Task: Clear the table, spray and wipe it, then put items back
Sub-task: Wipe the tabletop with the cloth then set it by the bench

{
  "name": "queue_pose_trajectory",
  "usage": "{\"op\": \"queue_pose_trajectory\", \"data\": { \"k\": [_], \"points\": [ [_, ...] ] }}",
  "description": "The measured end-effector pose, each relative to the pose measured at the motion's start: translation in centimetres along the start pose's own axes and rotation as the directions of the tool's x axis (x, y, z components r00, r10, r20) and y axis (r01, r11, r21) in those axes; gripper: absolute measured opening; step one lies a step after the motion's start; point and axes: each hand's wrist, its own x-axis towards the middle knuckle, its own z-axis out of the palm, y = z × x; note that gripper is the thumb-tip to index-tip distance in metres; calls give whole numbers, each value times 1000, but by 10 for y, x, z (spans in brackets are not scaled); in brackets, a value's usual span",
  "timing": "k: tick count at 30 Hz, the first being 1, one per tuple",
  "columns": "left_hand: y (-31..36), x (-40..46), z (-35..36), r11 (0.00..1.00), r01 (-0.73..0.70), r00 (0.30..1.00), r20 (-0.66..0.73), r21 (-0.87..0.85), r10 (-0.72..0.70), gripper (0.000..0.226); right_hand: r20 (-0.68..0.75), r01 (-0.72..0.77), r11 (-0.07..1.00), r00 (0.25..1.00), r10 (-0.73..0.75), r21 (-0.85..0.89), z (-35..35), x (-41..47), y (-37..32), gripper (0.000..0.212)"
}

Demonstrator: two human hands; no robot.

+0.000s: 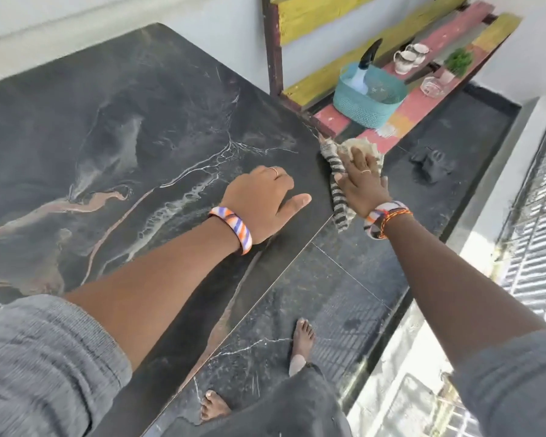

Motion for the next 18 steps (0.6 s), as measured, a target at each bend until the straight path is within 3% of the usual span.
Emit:
{"op": "queue_pose_trajectory", "data": {
  "k": [3, 6, 11, 18],
  "points": [
    [1, 32, 3, 998, 47, 999, -7, -35, -48, 79, -20, -57, 992, 998, 55, -114, -4, 29, -6, 51],
    [-1, 71, 6, 990, 120, 992, -28, -70, -122, 75, -49, -19, 986, 999, 12, -165, -13, 62, -12, 40],
    [-23, 108, 14, 949, 293, 951, -67, -119, -302, 70, -14, 113, 977, 993, -117, -180, -13, 106, -41, 37],
    [-94, 129, 7, 865, 492, 854, -143, -97, -501, 73, 50, 194, 971, 981, -188, -142, 2, 180, -117, 33]
  ]
}}
